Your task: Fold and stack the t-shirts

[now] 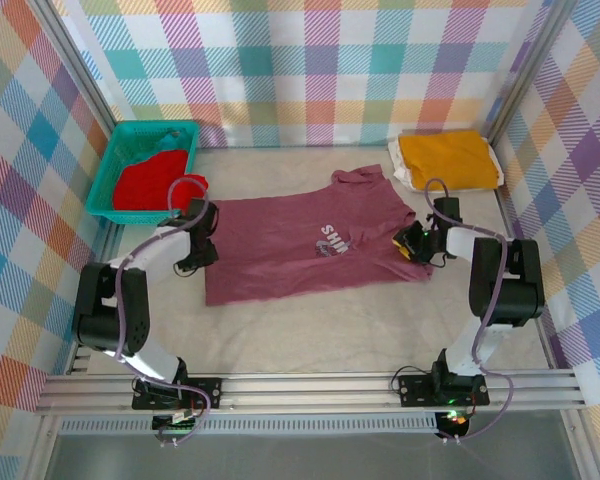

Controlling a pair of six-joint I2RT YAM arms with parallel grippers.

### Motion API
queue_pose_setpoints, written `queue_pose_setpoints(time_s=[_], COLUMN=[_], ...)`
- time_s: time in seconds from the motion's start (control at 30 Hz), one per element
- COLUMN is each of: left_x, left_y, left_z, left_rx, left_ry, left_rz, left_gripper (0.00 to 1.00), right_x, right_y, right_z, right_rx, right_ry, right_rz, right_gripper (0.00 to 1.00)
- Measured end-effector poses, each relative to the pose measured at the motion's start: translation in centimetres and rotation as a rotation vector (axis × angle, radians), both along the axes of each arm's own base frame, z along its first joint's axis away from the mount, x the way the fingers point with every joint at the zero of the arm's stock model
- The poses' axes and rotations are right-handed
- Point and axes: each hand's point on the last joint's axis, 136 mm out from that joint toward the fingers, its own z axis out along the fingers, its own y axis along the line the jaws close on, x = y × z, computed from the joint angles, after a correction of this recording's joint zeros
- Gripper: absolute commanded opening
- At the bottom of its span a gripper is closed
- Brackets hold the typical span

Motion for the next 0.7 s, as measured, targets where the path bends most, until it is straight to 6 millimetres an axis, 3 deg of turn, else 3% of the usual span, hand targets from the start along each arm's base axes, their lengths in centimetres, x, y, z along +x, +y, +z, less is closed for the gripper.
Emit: queue_pose_setpoints(time_s=[0.13,0.23,0.47,0.7], left_x=[0.5,0.7,0.6,0.2], left_y=[-4.3,-6.0,-6.1,-5.8], left_z=[0.9,0.9,-0.1,-0.8], left_rx=[-0.085,-0.132,-0.141,-0.13], left_ry=[-0.062,-0.087,-0.075,-0.067], left_rz=[-0.069,-0.08,-0.06,-0.056], left_gripper=[0.34,0.34,0.34,0.34], right_x=[1.6,2.8,3.6,6.5], right_y=[1.1,2.4,5.2,7.5], right_z=[2.5,2.9,-1.3,-0.3], right_rx=[-0.021,-0.021,0.001,0.031], right_ry=[-0.053,-0.077,0.012,-0.047], right_rz=[0.054,0.085,0.145,0.152], right_gripper=[0.32,0.3,0.28,0.27])
